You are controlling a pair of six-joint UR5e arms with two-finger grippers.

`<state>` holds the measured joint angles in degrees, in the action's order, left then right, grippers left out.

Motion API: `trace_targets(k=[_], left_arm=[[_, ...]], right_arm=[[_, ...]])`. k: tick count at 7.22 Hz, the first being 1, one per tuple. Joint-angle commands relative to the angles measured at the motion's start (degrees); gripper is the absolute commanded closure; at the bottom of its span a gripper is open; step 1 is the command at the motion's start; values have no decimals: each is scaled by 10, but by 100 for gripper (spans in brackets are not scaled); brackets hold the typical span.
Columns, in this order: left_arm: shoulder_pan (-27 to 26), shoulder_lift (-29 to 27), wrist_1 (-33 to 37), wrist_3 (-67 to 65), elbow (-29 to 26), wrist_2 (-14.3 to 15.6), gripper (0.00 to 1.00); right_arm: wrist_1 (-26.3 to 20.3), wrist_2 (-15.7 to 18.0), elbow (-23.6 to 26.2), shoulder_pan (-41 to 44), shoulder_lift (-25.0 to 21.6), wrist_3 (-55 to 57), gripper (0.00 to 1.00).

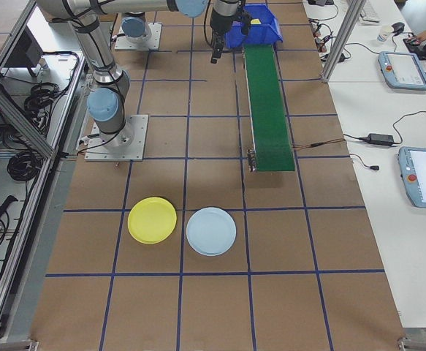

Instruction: Move block left to right into plate

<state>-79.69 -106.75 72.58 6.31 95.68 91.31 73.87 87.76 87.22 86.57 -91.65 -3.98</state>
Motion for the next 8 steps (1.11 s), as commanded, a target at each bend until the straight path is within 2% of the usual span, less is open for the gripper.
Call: trace_targets(k=[1, 5, 6, 7, 8], left_arm=[[2, -35, -55, 1, 34, 1, 0], [1, -79, -59, -1, 41, -1, 0], [1, -79, -59, -1, 43, 0, 8], [1, -75, -71, 14, 38, 4, 63], [0, -54, -70, 18, 31, 5, 69]], right_arm=[[-7, 2, 0, -4, -3, -1, 0], [-1, 3, 0, -5, 2, 2, 0], [5, -2, -6, -6, 7, 8, 0], [10, -1, -8, -5, 5, 9, 0], [14, -4, -8, -5, 6, 36, 0]])
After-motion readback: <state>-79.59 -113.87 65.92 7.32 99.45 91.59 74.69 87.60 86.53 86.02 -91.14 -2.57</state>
